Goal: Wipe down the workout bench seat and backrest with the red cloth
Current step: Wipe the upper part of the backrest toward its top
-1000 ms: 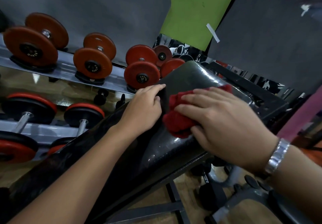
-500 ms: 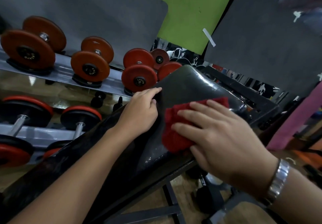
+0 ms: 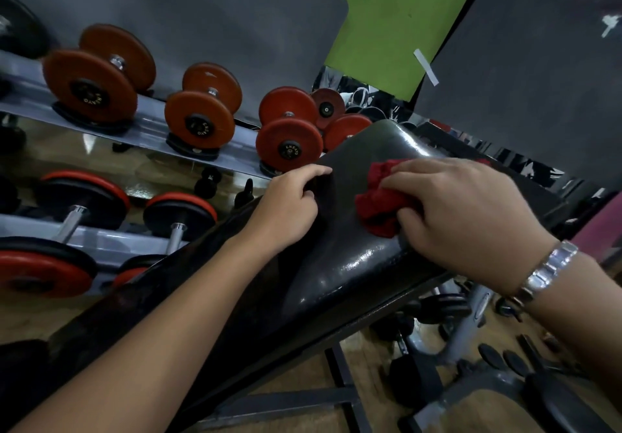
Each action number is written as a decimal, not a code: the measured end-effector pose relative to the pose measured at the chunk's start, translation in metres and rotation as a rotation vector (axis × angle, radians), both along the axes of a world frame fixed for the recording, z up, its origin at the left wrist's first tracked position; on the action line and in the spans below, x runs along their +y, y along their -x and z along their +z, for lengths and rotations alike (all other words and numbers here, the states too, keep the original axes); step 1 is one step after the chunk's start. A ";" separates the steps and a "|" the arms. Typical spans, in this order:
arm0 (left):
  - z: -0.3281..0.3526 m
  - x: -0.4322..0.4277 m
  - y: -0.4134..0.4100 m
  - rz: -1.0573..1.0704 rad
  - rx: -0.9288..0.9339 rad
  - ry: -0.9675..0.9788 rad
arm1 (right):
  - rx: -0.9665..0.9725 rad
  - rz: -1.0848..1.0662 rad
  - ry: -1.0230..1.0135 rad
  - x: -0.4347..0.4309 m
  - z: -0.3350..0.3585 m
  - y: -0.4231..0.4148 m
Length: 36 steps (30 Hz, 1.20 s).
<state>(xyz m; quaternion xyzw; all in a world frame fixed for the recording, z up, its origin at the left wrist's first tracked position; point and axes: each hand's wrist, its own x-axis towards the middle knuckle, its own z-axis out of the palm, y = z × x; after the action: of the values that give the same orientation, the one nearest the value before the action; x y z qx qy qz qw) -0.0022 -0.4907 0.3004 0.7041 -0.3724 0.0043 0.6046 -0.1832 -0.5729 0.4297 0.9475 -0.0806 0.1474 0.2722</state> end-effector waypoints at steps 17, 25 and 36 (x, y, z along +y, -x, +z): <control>-0.056 0.117 0.026 0.214 0.105 0.042 | 0.077 0.231 -0.006 0.074 -0.137 0.017; -0.106 0.213 0.042 0.357 0.225 0.014 | 0.053 0.357 -0.094 0.119 -0.217 -0.001; -0.194 0.335 0.100 0.595 0.445 -0.126 | 0.036 0.481 -1.060 0.206 -0.303 -0.008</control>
<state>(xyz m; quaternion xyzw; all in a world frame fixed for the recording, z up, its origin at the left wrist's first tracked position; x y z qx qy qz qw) -0.1019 -0.1558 0.1068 0.8010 -0.0104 0.0038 0.5985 -0.1752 -0.3667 0.1264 0.9484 0.0788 0.1287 -0.2789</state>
